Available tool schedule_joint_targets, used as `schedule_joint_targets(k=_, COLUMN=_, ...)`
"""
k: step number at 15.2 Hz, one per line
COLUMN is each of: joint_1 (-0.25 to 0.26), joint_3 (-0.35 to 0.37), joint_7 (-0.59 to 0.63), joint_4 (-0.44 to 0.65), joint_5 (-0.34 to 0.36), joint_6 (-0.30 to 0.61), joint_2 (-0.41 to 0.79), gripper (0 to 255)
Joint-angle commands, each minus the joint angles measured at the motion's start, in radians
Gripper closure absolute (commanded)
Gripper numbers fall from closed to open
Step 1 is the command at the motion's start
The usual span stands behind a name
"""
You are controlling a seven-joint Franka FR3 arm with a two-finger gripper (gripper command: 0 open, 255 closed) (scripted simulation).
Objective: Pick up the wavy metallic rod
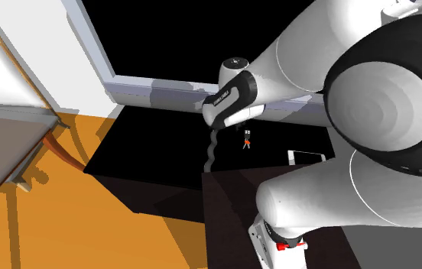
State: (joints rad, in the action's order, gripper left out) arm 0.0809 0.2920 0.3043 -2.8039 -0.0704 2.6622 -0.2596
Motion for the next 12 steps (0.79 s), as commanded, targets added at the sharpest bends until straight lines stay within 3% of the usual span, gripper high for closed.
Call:
schedule_joint_targets(k=1, joint_1=-0.009, joint_3=0.036, joint_7=0.059, joint_4=0.005, joint_5=0.028, joint_6=0.095, joint_2=0.101, gripper=0)
schedule_joint_targets(k=4, joint_1=-0.037, joint_3=0.075, joint_7=0.188, joint_4=0.030, joint_5=0.145, joint_6=0.206, joint_2=0.246, gripper=0)
schedule_joint_targets(k=6, joint_1=-0.033, joint_3=0.062, joint_7=0.325, joint_4=0.058, joint_5=0.293, joint_6=0.268, joint_2=0.347, gripper=0)
schedule_joint_targets(k=8, joint_1=0.025, joint_3=-0.007, joint_7=0.472, joint_4=0.097, joint_5=0.451, joint_6=0.320, joint_2=0.446, gripper=0)
schedule_joint_targets(k=12, joint_1=0.135, joint_3=-0.130, joint_7=0.567, joint_4=0.129, joint_5=0.555, joint_6=0.379, joint_2=0.535, gripper=0)
